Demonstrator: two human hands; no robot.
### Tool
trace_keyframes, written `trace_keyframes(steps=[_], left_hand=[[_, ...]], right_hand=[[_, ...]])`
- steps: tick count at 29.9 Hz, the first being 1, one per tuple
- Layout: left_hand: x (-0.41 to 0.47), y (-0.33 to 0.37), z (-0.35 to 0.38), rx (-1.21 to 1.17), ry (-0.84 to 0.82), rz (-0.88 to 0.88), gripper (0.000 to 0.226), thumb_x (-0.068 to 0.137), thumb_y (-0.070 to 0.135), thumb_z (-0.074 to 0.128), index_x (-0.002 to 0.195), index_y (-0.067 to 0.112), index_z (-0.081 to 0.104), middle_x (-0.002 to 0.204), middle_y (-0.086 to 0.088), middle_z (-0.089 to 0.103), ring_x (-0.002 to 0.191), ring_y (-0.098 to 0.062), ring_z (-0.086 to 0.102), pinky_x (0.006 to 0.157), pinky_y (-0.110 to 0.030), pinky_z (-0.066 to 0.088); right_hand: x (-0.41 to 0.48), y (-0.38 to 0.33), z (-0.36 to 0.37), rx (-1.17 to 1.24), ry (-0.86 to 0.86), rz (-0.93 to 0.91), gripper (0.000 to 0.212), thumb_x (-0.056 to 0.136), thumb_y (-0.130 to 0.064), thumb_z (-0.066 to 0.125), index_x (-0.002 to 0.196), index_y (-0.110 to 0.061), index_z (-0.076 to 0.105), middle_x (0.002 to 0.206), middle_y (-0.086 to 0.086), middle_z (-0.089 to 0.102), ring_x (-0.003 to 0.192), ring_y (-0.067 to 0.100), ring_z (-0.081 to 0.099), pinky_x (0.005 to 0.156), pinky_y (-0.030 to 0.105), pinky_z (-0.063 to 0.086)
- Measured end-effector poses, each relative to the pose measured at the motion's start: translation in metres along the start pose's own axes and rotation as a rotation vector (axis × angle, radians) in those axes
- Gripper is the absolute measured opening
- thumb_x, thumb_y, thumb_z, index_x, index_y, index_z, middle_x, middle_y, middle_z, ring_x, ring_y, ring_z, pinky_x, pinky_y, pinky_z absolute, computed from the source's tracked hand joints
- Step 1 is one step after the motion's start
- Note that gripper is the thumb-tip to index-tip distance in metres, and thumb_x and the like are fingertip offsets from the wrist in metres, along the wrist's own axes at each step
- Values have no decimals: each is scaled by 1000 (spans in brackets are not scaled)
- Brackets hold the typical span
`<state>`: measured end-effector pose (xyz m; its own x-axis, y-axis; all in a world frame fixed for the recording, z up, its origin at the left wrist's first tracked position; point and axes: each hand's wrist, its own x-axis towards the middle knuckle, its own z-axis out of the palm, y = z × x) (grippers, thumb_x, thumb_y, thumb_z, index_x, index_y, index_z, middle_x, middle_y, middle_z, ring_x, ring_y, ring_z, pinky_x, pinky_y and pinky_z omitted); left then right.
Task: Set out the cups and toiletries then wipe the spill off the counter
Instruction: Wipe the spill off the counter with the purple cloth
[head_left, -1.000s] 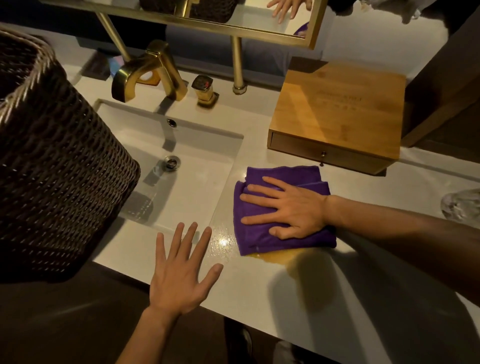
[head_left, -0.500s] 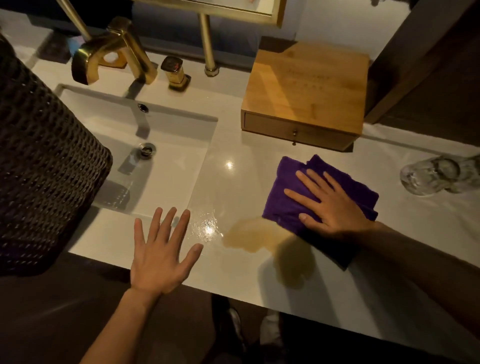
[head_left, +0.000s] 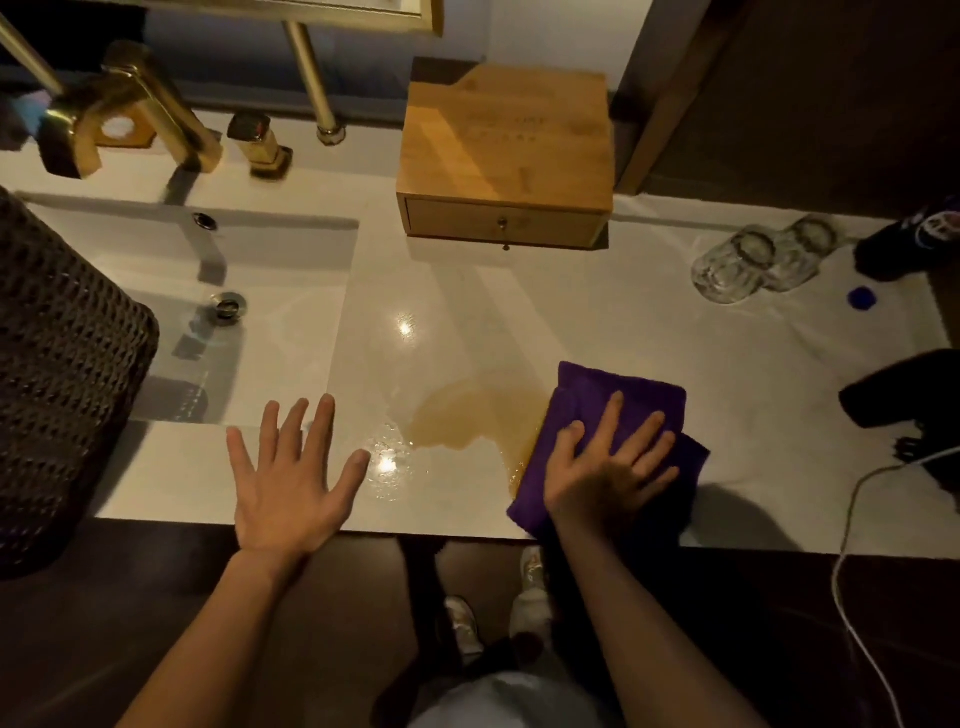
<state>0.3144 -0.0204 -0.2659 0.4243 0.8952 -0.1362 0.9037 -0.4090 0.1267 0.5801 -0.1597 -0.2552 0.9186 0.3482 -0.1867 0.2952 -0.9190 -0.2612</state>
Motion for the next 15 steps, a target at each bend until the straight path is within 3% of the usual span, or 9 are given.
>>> trace_keyframes(steps=[4, 8, 11, 15], left_hand=[[1, -2, 2, 3, 3, 2, 77, 97, 76, 13, 163, 36, 4, 168, -4, 25, 160, -26, 1, 124, -62, -3], [0, -3, 3, 7, -1, 12, 77, 98, 76, 14, 163, 36, 4, 169, -4, 25, 160, -26, 0, 124, -63, -3], [1, -4, 3, 10, 1, 19, 78, 98, 75, 17, 163, 34, 8, 167, -4, 28, 160, -28, 4, 123, -65, 1], [1, -2, 3, 0, 0, 19, 78, 98, 75, 16, 163, 34, 10, 167, -3, 30, 160, -27, 5, 124, -64, 0]], right_hand=[[0, -38, 14, 68, -31, 150, 65, 101, -47, 30, 162, -27, 16, 169, 19, -3, 154, 40, -7, 121, 62, -6], [18, -64, 21, 47, 33, 94, 66, 99, -46, 28, 161, -25, 20, 168, 22, 4, 154, 42, -1, 120, 64, -2], [42, -82, 24, -78, 5, -139, 68, 98, -51, 19, 162, -26, 16, 168, 21, 6, 154, 43, 2, 120, 65, 1], [83, -103, 23, -219, -41, -579, 68, 99, -54, 17, 162, -28, 12, 168, 18, 9, 154, 41, 5, 122, 62, 2]])
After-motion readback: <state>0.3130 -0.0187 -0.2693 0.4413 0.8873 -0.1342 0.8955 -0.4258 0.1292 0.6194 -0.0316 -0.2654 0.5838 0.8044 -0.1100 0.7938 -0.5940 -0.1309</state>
